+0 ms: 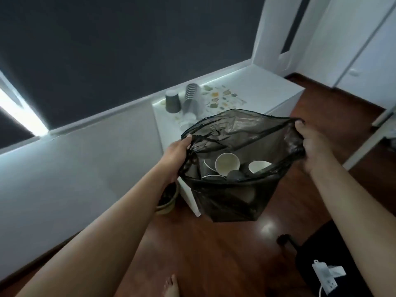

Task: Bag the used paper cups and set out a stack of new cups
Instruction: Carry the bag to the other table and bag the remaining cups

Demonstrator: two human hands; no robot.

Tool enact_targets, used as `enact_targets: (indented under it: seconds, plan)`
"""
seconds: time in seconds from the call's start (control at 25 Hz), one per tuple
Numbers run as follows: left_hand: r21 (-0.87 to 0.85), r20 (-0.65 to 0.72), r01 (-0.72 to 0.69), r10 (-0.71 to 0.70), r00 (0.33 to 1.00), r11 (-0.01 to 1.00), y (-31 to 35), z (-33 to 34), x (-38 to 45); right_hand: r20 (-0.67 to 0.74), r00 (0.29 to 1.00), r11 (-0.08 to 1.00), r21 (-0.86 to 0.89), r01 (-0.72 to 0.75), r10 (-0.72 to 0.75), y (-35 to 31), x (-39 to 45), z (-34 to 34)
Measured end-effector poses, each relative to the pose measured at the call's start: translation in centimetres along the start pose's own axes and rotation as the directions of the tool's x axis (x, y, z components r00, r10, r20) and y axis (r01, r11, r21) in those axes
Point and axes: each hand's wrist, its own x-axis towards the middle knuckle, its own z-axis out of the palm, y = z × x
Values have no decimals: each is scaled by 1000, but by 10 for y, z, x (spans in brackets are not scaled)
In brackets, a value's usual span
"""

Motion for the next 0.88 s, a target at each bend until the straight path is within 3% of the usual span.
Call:
enact_targets:
  seconds: [0.28, 0.88]
  plan:
    - [-22, 233, -62, 66, 970, 998, 66, 120, 112, -247, 967, 991, 96, 89, -63, -68, 82, -44]
    - [33, 364, -86, 69, 929, 996, 193, 480, 333, -414, 906, 932, 288, 219, -85, -209, 358, -225]
